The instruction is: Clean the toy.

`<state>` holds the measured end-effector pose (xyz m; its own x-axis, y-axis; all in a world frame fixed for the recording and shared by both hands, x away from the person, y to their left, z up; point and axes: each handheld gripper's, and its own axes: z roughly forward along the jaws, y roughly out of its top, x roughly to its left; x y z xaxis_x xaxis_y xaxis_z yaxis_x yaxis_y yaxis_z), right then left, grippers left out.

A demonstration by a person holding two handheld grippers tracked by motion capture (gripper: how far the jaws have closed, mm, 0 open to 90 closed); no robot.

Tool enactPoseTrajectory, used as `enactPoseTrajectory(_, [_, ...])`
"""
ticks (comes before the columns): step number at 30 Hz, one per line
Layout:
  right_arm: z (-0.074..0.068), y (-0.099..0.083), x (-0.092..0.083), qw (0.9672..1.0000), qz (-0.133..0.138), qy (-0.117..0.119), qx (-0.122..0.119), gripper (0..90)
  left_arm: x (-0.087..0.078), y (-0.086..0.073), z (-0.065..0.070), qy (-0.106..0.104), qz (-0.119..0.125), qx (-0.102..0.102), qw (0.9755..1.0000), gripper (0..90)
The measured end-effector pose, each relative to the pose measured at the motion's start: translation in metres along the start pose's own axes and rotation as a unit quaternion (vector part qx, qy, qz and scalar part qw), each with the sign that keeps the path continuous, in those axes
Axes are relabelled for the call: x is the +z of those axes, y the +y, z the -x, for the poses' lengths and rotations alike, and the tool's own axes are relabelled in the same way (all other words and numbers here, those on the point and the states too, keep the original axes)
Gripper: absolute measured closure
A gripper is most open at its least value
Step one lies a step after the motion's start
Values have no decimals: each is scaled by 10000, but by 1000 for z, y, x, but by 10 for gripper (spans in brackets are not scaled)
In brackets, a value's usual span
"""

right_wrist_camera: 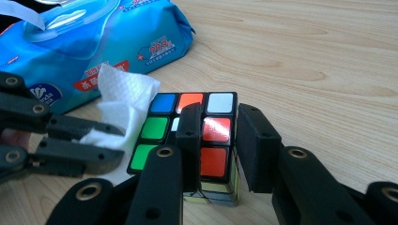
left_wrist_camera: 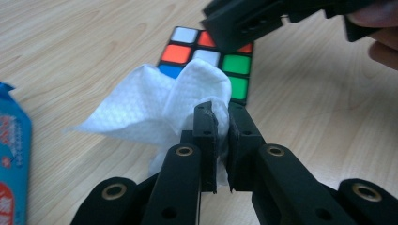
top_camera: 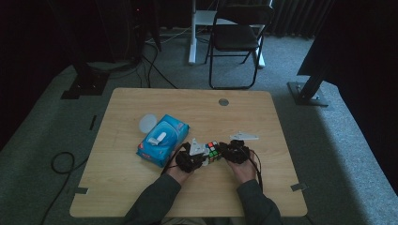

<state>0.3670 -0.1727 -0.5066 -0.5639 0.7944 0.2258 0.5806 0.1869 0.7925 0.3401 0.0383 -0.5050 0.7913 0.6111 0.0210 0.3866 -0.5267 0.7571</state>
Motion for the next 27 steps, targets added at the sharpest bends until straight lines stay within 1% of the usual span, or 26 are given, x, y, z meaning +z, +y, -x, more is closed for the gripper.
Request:
enactPoseTrajectory(2, [0,0,0,10000,3,-4,1,715,0,-1,0,-15,2,0,10000,841])
enactPoseTrajectory(5, [0,0,0,10000,2,-4,-1,715,2,-2,-5,97,-7,-66,9999,842])
enactPoseTrajectory(6, [0,0,0,10000,-3,-6,-1,715,2,-2,-11,188,-14,-174,9997,842])
enactPoseTrajectory(7, [0,0,0,10000,-5,-4,-6,714,2,-2,-13,205,2,-221,9995,841])
enactPoseTrajectory(9, [0,0,0,10000,-4,-4,-6,715,2,-1,-21,289,34,-341,9990,841])
enactPoseTrajectory(11, [0,0,0,10000,-2,5,-8,714,2,0,-26,269,71,-480,9985,842])
enactPoseTrajectory(12, [-1,0,0,10000,0,-4,-9,715,2,1,-26,257,77,-489,9984,841])
enactPoseTrajectory(14, [-1,0,0,10000,2,-6,-3,715,2,2,-25,202,74,-472,9987,842])
enactPoseTrajectory(16, [-1,0,0,10000,2,-9,-1,715,2,1,-19,141,48,-383,9992,842])
enactPoseTrajectory(21, [-1,0,0,10000,6,-20,2,715,-2,-3,-4,-101,173,-401,9990,842])
enactPoseTrajectory(23, [-1,0,0,10000,3,-21,3,715,-1,-5,1,-180,170,-386,9989,842])
enactPoseTrajectory(24, [-1,0,0,10000,5,-19,3,715,0,-7,4,-231,151,-345,9990,842])
enactPoseTrajectory(26, [-1,0,0,10000,5,-18,3,715,0,-9,7,-286,138,-343,9989,842])
enactPoseTrajectory(27, [-1,0,0,10000,4,-15,4,714,1,-10,8,-281,132,-311,9990,842])
